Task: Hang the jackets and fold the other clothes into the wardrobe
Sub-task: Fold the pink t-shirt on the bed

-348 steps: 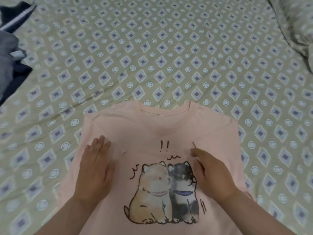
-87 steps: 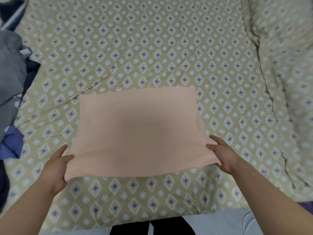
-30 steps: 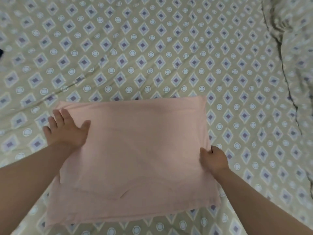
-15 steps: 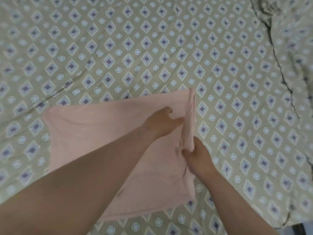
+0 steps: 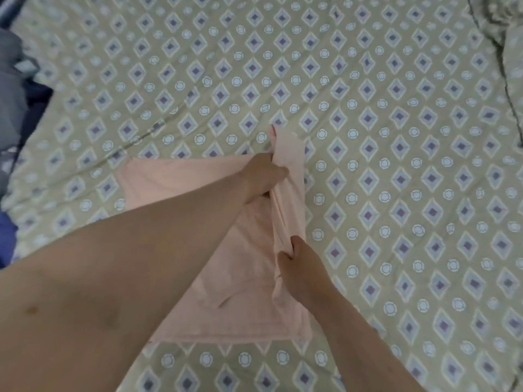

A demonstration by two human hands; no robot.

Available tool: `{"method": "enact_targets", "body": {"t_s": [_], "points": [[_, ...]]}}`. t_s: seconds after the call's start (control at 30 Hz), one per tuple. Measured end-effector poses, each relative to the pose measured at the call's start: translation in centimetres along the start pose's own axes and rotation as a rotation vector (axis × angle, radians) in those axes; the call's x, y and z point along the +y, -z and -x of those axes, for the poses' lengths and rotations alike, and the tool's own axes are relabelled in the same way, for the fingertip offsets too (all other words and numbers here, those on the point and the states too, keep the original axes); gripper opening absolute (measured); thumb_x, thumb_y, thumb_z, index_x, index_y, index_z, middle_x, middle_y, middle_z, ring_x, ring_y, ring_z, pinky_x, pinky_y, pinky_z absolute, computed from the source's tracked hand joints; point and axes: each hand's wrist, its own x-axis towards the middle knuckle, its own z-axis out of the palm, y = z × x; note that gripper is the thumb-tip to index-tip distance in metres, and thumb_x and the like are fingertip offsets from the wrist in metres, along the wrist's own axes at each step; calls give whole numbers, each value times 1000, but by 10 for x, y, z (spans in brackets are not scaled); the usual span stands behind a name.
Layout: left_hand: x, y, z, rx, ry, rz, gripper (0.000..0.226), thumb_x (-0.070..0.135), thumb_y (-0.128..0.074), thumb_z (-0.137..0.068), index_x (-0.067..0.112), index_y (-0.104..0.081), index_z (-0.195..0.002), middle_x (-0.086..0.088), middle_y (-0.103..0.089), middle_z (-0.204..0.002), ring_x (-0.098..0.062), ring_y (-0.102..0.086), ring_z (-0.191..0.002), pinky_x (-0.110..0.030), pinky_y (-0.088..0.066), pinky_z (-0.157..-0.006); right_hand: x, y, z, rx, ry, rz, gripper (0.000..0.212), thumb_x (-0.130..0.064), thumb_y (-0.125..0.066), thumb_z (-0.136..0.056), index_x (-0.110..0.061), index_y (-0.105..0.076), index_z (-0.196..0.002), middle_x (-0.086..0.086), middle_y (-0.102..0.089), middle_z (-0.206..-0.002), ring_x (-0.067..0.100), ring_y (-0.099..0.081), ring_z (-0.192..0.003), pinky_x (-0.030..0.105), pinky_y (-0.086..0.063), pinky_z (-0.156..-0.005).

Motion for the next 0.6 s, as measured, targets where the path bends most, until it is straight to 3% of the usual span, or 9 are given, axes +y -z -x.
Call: {"method": "enact_targets", "body": {"t_s": [0.17, 0.23, 0.33, 0.43, 0.53, 0.6], "points": [[-24, 54, 10, 80, 4, 149, 18, 18, -57, -96, 25, -62, -112, 0, -69, -104, -19, -67, -91, -27, -53, -63, -27, -41, 2, -72, 74, 5, 20, -20, -39, -97, -20, -37, -77, -1, -49, -68, 15, -46, -55, 29, -38, -51], [-33, 75, 9, 100, 0, 162, 13, 18, -58, -95, 28, -63, -103, 0, -69, -103, -19, -67, -92, -28, -54, -65, -38, -59, -1, -43, 111, 16, 22, -21, -40, -96, -21, -36, -75, -2, -50, -67, 13, -47, -54, 24, -36, -47], [-51, 108, 13, 167, -8, 189, 15, 16, -60, -94, 26, -62, -106, -3, -69, -106, -23, -67, -95, -35, -57, -75, -56, -91, -1, -44, 158, 22, 20, -20, -41, -94, -24, -37, -75, -2, -51, -67, 16, -50, -56, 26, -37, -46], [-74, 145, 18, 248, 17, 171, 23, 16, -60, -94, 18, -63, -117, -6, -68, -110, -25, -66, -98, -38, -56, -84, -77, -128, 0, -105, 237, 46, 9, -21, -41, -93, -26, -47, -98, -4, -60, -82, 15, -56, -67, 31, -41, -56], [-95, 178, 23, 304, 29, 94, 23, 19, -60, -94, 20, -58, -118, 1, -65, -103, -17, -63, -91, -29, -53, -76, -94, -163, -3, -151, 284, 99, 33, -18, -41, -94, -14, -45, -126, 8, -64, -95, 26, -61, -77, 31, -42, -64], [-109, 195, 29, 343, 43, 64, 26, 22, -59, -93, 25, -54, -119, 5, -61, -101, -15, -61, -90, -29, -51, -77, -105, -183, -2, -214, 275, 78, 37, -16, -40, -93, -12, -43, -130, 12, -65, -97, 30, -63, -82, 35, -48, -66]]}}
